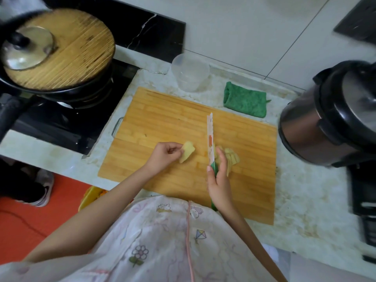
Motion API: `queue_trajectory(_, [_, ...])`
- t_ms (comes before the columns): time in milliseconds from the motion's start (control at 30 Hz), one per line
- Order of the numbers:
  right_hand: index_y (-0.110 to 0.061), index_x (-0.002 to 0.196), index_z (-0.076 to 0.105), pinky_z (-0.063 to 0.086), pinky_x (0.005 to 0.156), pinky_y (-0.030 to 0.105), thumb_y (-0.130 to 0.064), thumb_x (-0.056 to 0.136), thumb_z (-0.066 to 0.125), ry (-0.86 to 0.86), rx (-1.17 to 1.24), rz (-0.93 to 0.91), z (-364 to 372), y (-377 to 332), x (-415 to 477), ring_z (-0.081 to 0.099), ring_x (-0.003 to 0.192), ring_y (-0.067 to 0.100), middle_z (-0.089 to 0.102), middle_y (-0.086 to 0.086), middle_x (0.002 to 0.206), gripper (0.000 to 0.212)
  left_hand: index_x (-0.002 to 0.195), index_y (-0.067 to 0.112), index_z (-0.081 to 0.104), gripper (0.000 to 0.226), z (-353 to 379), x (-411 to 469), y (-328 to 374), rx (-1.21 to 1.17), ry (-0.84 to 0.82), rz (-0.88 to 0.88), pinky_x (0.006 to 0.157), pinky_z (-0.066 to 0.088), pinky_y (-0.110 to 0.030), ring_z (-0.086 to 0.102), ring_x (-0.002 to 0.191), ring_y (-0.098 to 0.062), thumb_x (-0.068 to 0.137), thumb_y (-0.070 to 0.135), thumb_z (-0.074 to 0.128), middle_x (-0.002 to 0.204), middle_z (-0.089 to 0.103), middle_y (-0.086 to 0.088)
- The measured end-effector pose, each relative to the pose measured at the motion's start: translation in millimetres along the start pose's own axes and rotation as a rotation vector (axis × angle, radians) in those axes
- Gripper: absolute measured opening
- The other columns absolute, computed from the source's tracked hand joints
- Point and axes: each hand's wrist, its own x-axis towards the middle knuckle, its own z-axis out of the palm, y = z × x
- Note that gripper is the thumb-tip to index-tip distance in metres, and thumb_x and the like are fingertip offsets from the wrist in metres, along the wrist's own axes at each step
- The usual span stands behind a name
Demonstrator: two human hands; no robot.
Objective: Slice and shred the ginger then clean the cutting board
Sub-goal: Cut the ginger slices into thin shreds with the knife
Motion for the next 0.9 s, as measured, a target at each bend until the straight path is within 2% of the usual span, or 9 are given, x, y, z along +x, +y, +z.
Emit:
queue_trajectory(67, [-0.048, 0.126, 0.039, 0.045, 0.085, 0.02, -0.011, 0.101, 0.038, -0.042, -0.063, -0.066, 0, -6, 1, 0.056, 0.098, 0.007, 0.049, -0.025, 0.125, 0.044, 0.098, 0.02, 0.069, 0.022, 3, -5, 6, 0.0, -0.04, 0.054, 0.066, 0.041, -0.019, 0.052, 0.075, -0.013, 0.089, 0.001, 0.062, 0.08, 0.066, -0.006])
queue_trajectory(167, [-0.038, 0.117, 0.054, 0.037, 0.082, 0.006, -0.022, 0.099, 0.048, 0.027, -0.051, -0.075, 0, -14, 7, 0.052, 0.094, -0.001, 0.056, -0.002, 0.112, 0.026, 0.102, 0.018, 0.067, 0.023, 5, -14, 20, 0.07, -0.053, 0.152, 0.066, 0.04, -0.011, 0.055, 0.069, 0.009, 0.089, 0.0, 0.062, 0.073, 0.067, 0.025])
queue_trajectory(233, [-0.033, 0.109, 0.058, 0.037, 0.076, 0.008, -0.026, 0.092, 0.06, 0.103, 0.02, -0.083, -2, -23, 10, 0.05, 0.08, 0.003, 0.058, -0.008, 0.103, 0.019, 0.101, 0.02, 0.069, 0.016, 5, -19, 29, 0.161, -0.055, 0.222, 0.068, 0.04, -0.014, 0.056, 0.072, 0.009, 0.086, 0.019, 0.064, 0.077, 0.065, 0.031])
queue_trajectory(333, [-0.033, 0.104, 0.062, 0.039, 0.075, 0.012, -0.021, 0.086, 0.069, 0.137, 0.079, -0.123, -7, -35, 14, 0.048, 0.075, 0.016, 0.061, -0.02, 0.102, 0.024, 0.104, 0.017, 0.071, 0.035, 5, -25, 41, 0.245, -0.064, 0.296, 0.069, 0.039, -0.017, 0.056, 0.077, 0.006, 0.081, 0.038, 0.054, 0.083, 0.064, 0.03])
queue_trajectory(500, [-0.036, 0.097, 0.065, 0.044, 0.075, 0.02, -0.032, 0.08, 0.069, 0.151, 0.152, -0.196, -11, -51, 10, 0.055, 0.079, 0.014, 0.067, -0.016, 0.092, 0.017, 0.109, 0.011, 0.071, 0.03, 11, -31, 62, 0.278, -0.098, 0.407, 0.074, 0.04, -0.013, 0.056, 0.081, 0.007, 0.085, 0.023, 0.057, 0.084, 0.062, 0.022])
queue_trajectory(600, [-0.036, 0.087, 0.064, 0.042, 0.071, 0.015, -0.023, 0.079, 0.072, 0.184, 0.223, -0.237, -14, -64, 6, 0.055, 0.073, 0.001, 0.065, -0.022, 0.081, 0.018, 0.113, 0.015, 0.069, 0.03, 11, -36, 78, 0.257, -0.081, 0.487, 0.081, 0.045, -0.022, 0.062, 0.083, -0.006, 0.086, 0.02, 0.057, 0.09, 0.067, 0.007])
queue_trajectory(700, [-0.041, 0.081, 0.066, 0.043, 0.058, 0.028, -0.03, 0.077, 0.072, 0.193, 0.362, -0.193, -22, -78, 3, 0.052, 0.058, 0.016, 0.059, -0.013, 0.068, 0.013, 0.112, 0.023, 0.068, 0.029, 11, -43, 93, 0.223, 0.031, 0.558, 0.087, 0.041, -0.021, 0.063, 0.088, -0.005, 0.083, 0.027, 0.065, 0.095, 0.068, 0.014])
queue_trajectory(800, [-0.04, 0.077, 0.066, 0.04, 0.047, 0.027, -0.019, 0.077, 0.069, 0.182, 0.488, -0.156, -29, -91, -1, 0.046, 0.046, 0.015, 0.056, -0.006, 0.062, 0.021, 0.099, 0.029, 0.068, 0.025, 14, -47, 104, 0.104, 0.16, 0.556, 0.084, 0.041, -0.015, 0.062, 0.088, 0.001, 0.076, 0.026, 0.077, 0.094, 0.068, 0.024])
queue_trajectory(900, [-0.039, 0.078, 0.067, 0.04, 0.046, 0.025, -0.018, 0.078, 0.068, 0.177, 0.534, -0.152, -33, -99, -2, 0.045, 0.044, 0.012, 0.056, -0.007, 0.064, 0.022, 0.096, 0.017, 0.07, 0.022, 17, -49, 114, 0.062, 0.181, 0.598, 0.08, 0.045, -0.015, 0.064, 0.084, -0.003, 0.076, 0.01, 0.076, 0.09, 0.069, 0.013])
